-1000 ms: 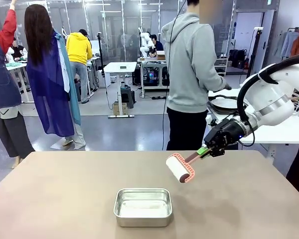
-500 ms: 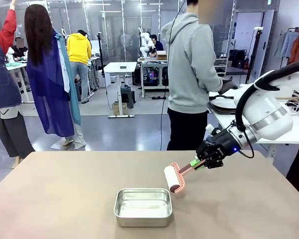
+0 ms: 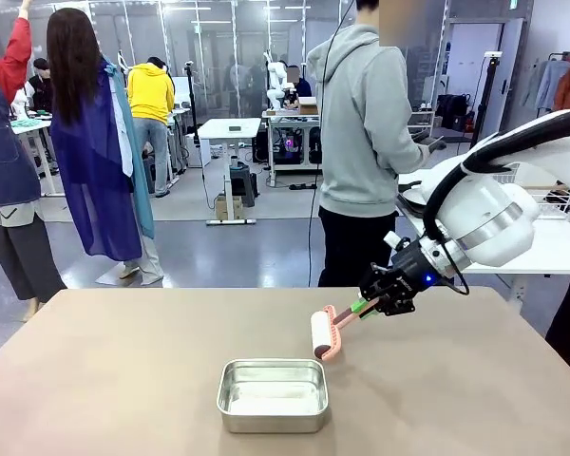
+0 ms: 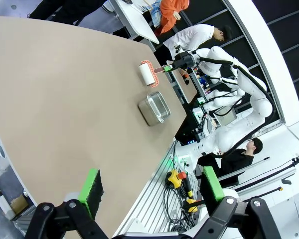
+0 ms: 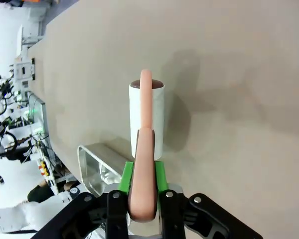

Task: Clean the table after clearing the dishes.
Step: When the right (or left) Handle tray is removed, use the right hand (or left hand) to clean the right (or left) side of the table with the Lint Roller.

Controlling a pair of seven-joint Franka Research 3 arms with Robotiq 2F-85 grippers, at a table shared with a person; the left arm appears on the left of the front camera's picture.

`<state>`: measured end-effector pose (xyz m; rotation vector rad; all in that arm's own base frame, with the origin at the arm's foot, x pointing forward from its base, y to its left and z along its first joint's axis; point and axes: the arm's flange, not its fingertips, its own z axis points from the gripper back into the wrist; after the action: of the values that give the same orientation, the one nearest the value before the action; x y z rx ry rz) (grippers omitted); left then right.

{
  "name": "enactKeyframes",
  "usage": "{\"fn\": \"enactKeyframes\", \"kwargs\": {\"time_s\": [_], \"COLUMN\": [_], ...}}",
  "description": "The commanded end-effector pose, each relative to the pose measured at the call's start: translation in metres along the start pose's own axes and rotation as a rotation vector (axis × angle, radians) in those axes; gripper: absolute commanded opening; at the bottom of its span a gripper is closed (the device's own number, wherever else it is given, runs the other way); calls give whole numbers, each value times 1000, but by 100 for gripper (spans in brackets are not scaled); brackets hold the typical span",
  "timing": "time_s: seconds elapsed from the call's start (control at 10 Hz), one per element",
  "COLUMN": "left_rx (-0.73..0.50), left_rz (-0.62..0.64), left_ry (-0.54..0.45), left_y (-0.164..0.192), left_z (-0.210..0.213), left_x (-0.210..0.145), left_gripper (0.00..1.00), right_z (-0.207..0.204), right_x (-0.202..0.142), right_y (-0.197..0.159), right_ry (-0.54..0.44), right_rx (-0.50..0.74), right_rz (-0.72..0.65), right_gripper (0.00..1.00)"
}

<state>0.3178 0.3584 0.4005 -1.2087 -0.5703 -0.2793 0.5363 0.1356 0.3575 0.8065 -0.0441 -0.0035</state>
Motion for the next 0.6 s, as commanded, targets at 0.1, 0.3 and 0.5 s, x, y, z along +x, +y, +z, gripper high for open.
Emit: {"fn": "enactKeyframes", "kwargs": {"time_s": [0.1, 0.3, 0.5], "left_rx": [2, 2, 2], "left_rz": [5, 5, 5], "left_ry": [-3, -3, -3], "left_y": [-6, -6, -6], "left_z": [-2, -2, -2], "left_x": [-4, -4, -4], "left_gripper": [100, 100, 100], "right_z": [-8, 7, 34], "right_x": [29, 29, 20], "right_y": [-18, -46, -74], "right_ry": [71, 53, 36], "right_rx": [-72, -119, -208], "right_rz": [-179, -276, -321], "right_gripper": [21, 21, 21]}}
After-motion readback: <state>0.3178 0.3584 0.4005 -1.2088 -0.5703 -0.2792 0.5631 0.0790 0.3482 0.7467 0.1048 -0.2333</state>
